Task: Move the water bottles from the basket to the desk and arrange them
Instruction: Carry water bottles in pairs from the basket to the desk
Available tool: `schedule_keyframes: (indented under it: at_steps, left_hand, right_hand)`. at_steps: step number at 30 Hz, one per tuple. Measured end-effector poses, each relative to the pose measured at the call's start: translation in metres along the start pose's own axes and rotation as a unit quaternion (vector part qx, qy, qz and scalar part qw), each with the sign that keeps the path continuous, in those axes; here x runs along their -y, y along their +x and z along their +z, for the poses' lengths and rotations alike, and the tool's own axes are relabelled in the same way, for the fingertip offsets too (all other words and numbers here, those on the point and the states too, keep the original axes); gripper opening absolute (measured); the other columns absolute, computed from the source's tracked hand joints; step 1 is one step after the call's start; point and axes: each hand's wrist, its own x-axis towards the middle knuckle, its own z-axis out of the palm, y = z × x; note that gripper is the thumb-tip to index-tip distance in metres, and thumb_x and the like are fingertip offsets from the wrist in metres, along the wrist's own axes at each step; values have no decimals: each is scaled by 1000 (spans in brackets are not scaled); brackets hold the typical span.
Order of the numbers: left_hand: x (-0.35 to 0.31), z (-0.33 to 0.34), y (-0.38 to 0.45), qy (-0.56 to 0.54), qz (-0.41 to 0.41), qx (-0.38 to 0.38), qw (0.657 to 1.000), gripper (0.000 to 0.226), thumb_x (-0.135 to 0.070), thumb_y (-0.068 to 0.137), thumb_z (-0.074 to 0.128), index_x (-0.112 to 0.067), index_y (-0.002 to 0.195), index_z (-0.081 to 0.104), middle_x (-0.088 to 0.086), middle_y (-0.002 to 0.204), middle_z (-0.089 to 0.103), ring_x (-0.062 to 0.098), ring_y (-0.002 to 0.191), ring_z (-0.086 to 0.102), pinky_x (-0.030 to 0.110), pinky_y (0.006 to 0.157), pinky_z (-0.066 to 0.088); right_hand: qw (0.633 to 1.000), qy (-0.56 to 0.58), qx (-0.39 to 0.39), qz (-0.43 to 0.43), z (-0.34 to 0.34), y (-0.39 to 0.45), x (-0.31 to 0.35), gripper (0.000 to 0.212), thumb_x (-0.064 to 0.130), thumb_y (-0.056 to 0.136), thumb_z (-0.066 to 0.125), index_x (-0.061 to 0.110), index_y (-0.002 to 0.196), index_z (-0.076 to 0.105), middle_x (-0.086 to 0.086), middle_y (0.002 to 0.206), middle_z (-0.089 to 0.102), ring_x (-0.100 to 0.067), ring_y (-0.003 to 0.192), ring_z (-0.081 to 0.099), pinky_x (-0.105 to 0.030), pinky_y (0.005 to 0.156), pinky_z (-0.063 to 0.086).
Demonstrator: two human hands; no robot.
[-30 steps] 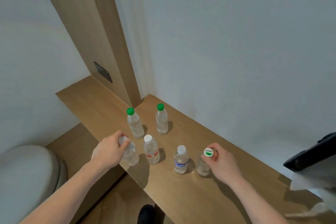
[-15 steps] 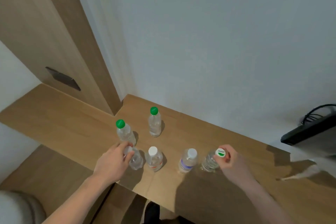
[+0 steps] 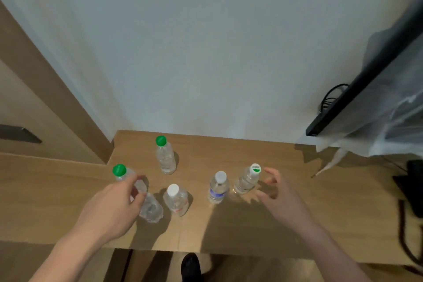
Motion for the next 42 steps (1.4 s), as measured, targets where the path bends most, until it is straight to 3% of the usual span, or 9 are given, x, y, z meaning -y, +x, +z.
schedule_keyframes:
  at_steps: [3, 6, 10, 14, 17, 21, 26, 35, 42]
  left_hand:
    - [-45, -20, 2, -43, 93, -63, 993, 38, -44, 101, 53, -44, 139, 50, -27, 109, 57, -4, 88, 62, 30, 75, 56]
    - [-95, -22, 7, -68, 181, -90, 977, 37, -41, 98, 56, -43, 135, 52, -21, 124, 47, 2, 93, 61, 37, 80, 56]
    - [-167, -3, 1, -44, 283, -63, 956, 42, -40, 98, 60, -38, 139, 53, -16, 138, 41, 4, 74, 54, 27, 86, 42]
    - [-244, 26, -26, -7, 384, -29, 923, 48, -45, 99, 56, -39, 146, 46, -15, 152, 33, 8, 129, 48, 26, 109, 41]
    - [-306, 50, -57, 12, 441, -2, 898, 53, -49, 99, 55, -41, 149, 40, -14, 159, 27, 11, 143, 36, 33, 118, 37]
    - [-382, 86, -110, 46, 489, 24, 871, 58, -51, 100, 54, -41, 153, 35, -12, 166, 17, 15, 150, 27, 38, 124, 31]
    - [-454, 130, -180, 68, 534, 41, 842, 59, -50, 101, 52, -40, 156, 32, -10, 169, 11, 16, 154, 18, 34, 126, 18]
    - [-586, 179, -269, 95, 616, 78, 778, 60, -52, 101, 53, -42, 156, 30, -12, 171, 6, 15, 157, 13, 36, 129, 17]
    - [-709, 223, -307, 99, 679, 112, 718, 61, -57, 100, 52, -46, 156, 29, -19, 170, 2, 13, 157, 11, 39, 129, 17]
  right_hand:
    - [1000, 13, 13, -9, -17, -28, -2, 66, 48, 96, 69, 51, 153, 34, 24, 142, 46, 2, 117, 56, -37, 101, 57]
    - [1000, -2, -2, -31, -38, -59, -18, 67, 56, 98, 63, 54, 156, 28, 28, 153, 37, 5, 126, 43, -33, 109, 46]
    - [999, -1, -34, -1, -71, -102, -53, 66, 53, 101, 60, 55, 158, 27, 28, 167, 20, 6, 134, 32, -29, 118, 31]
    - [996, 5, -56, 73, -109, -150, -95, 71, 54, 100, 63, 60, 158, 23, 34, 167, 11, -1, 154, 20, -41, 129, 23]
    - [993, 5, -87, 79, -135, -198, -140, 71, 58, 99, 62, 57, 159, 24, 31, 169, 10, -1, 157, 15, -40, 130, 21]
    - [988, 3, -119, 102, -159, -262, -210, 70, 63, 100, 56, 53, 161, 21, 28, 170, 8, -3, 158, 9, -36, 129, 17]
    - [979, -10, -148, 142, -185, -328, -292, 73, 65, 100, 52, 50, 163, 17, 23, 173, 2, -9, 161, 4, -38, 131, 15]
    - [948, 32, -229, 220, -236, -449, -392, 70, 59, 104, 50, 49, 164, 16, 22, 173, -3, -12, 162, -2, -37, 132, 9]
    - [913, 55, -281, 289, -274, -509, -463, 77, 66, 98, 54, 52, 163, 15, 20, 174, -1, -17, 163, 7, -38, 130, 16]
